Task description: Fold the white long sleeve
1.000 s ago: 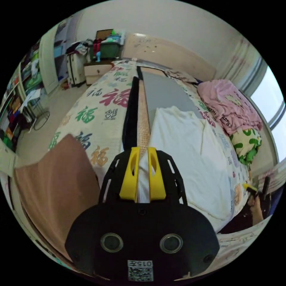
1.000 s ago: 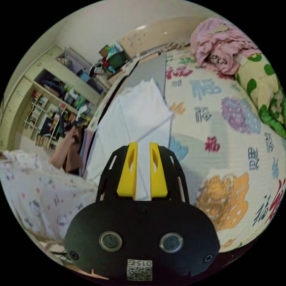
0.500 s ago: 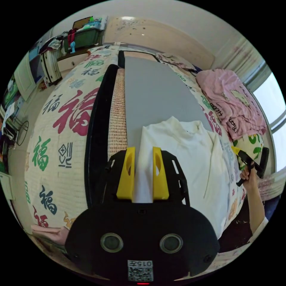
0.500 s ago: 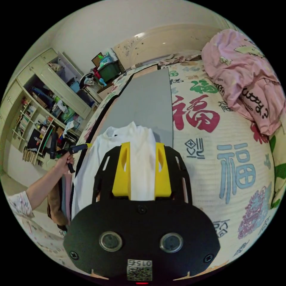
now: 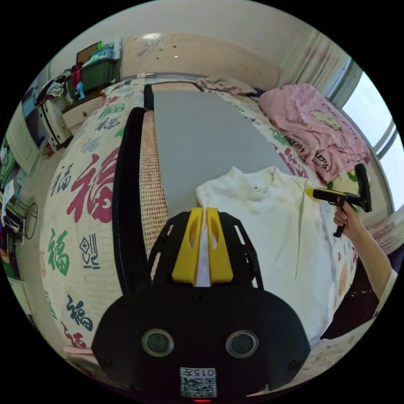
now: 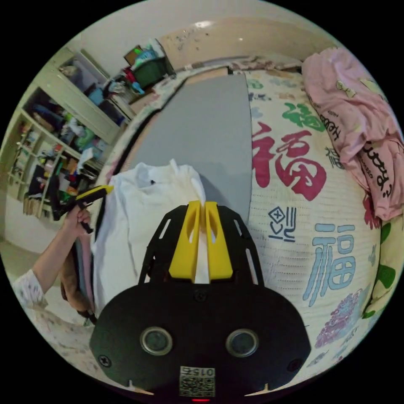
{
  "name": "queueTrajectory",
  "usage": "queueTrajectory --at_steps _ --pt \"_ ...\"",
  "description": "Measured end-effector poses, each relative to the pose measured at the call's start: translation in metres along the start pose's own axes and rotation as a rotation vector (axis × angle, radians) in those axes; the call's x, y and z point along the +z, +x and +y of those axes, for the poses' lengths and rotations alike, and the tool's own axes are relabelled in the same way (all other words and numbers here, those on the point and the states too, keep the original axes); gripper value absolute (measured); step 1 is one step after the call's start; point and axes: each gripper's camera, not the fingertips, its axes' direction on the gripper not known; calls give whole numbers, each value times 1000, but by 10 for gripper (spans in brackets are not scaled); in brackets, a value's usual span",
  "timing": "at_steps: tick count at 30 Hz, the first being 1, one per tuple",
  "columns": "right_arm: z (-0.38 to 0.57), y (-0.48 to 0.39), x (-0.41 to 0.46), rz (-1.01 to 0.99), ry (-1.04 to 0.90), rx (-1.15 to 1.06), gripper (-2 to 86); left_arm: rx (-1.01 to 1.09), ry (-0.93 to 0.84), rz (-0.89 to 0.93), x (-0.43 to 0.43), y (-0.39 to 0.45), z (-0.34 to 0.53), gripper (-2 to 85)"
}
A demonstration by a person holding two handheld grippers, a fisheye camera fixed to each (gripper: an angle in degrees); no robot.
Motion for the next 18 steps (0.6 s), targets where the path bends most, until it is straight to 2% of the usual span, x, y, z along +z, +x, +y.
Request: queueTrajectory --at_steps 2,5,8,10,12,15,18 --pt "30 -10 -46 -94 62 -73 9 54 43 34 -33 8 14 7" --pt "87 -24 -101 -127 105 -136 26 154 117 80 -95 26 57 5" --pt "161 -37 -137 -204 83 -156 46 204 137 167 -152 41 121 5" --pt "210 -46 -145 -230 35 -161 56 245 104 235 -174 50 167 4" --pt "258 -54 -142 -257 -35 -153 65 242 -24 330 -182 59 229 4" --pt "324 -60 -120 -277 -168 -92 78 212 -163 336 -173 75 297 4" --pt "359 -69 -97 -187 -284 -72 89 230 -268 267 -156 94 335 3"
